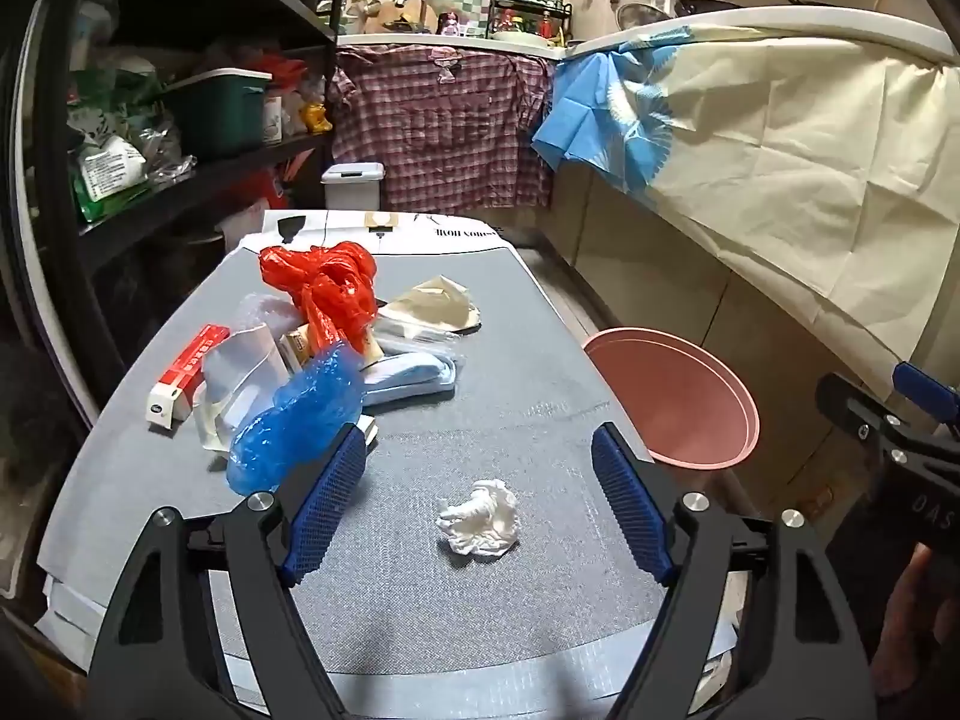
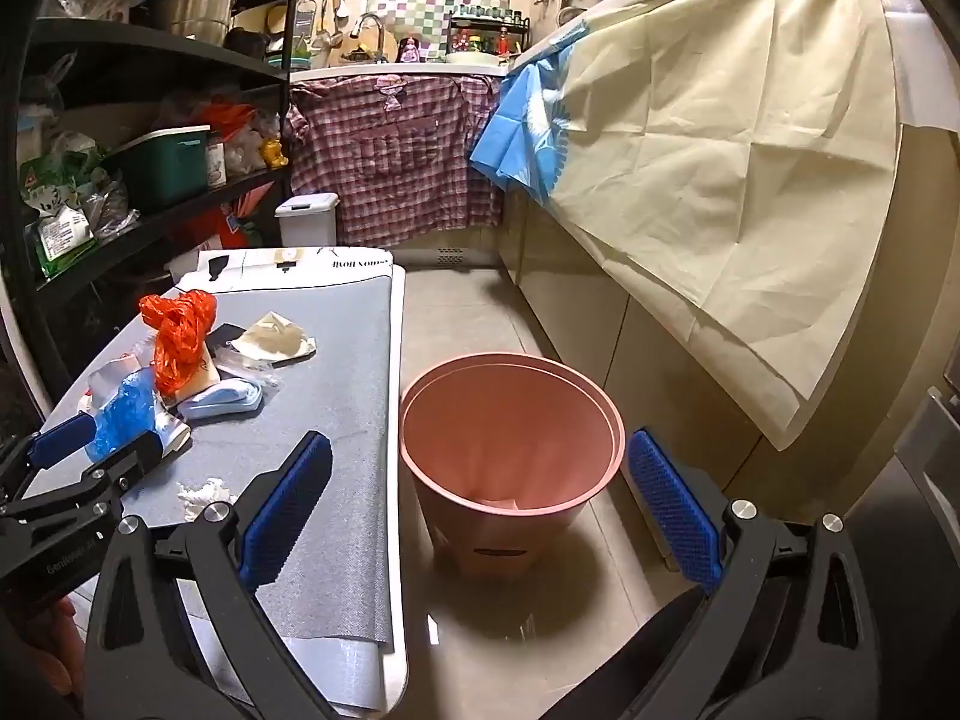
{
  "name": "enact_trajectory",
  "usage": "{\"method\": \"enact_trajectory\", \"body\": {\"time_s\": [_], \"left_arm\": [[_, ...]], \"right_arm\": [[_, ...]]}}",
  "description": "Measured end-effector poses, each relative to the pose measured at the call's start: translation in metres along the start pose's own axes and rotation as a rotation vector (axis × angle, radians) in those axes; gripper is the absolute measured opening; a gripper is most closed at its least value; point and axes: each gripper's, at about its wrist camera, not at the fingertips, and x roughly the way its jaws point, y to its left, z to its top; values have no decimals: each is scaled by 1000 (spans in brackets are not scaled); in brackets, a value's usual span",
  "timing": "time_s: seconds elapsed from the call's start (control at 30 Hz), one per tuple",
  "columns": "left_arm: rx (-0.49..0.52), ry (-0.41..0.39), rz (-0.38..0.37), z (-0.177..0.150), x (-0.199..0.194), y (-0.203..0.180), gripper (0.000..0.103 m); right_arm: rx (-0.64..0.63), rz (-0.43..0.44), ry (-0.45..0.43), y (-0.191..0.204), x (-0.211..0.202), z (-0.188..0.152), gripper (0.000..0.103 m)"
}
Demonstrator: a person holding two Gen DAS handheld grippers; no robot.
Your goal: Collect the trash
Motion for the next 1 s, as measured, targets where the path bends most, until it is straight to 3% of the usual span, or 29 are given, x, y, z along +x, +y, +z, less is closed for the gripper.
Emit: {"method": "enact_trajectory", "body": {"time_s": [1.0], "left_arm": [[-3,4,-12,1,1,-3,76]], "right_arm": [[6,-12,1,1,1,-1,97]]}}
